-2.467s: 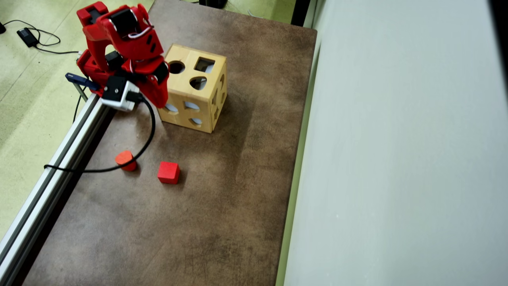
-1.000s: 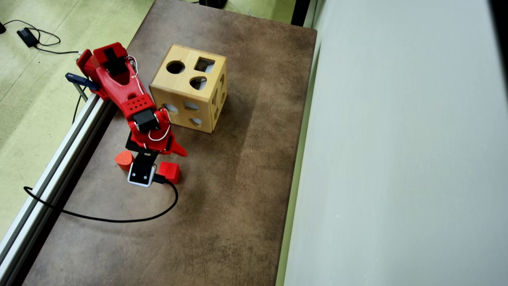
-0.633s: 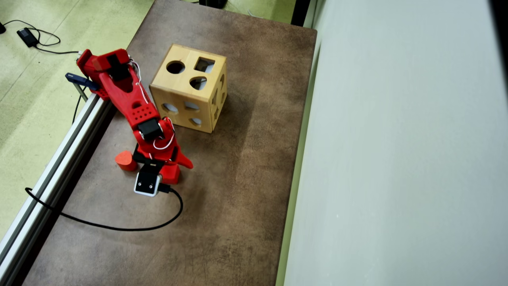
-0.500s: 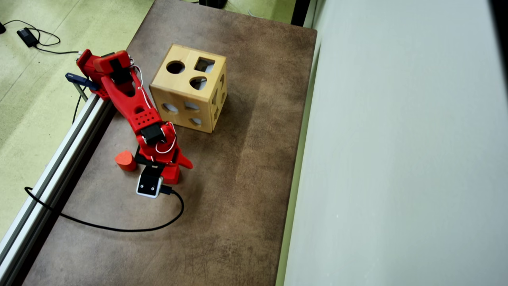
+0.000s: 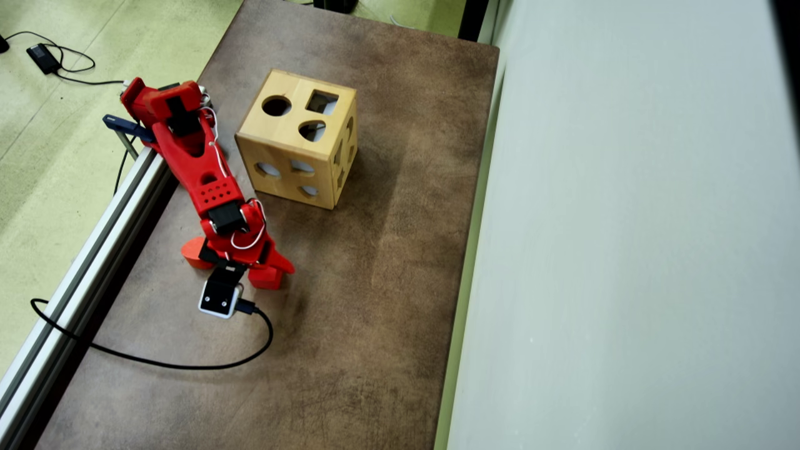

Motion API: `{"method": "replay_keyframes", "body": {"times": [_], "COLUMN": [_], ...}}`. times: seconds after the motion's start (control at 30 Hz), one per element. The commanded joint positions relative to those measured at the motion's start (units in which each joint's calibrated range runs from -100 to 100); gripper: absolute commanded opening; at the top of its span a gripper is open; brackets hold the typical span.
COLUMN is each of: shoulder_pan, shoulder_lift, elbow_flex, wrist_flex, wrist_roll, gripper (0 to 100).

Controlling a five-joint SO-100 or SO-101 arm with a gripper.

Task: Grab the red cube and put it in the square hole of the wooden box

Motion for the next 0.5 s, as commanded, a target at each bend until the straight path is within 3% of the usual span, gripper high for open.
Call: {"method": "replay_keyframes", "body": {"times": [0.0, 0.47], "shoulder_pan": [0.1, -0.7], "shoulder_lift": [0.6, 0.3], "elbow_flex": [-2.3, -2.4], "wrist_flex": [-0.3, -0.4], "wrist_roll": [0.2, 0.2], "gripper": [40, 40]}}
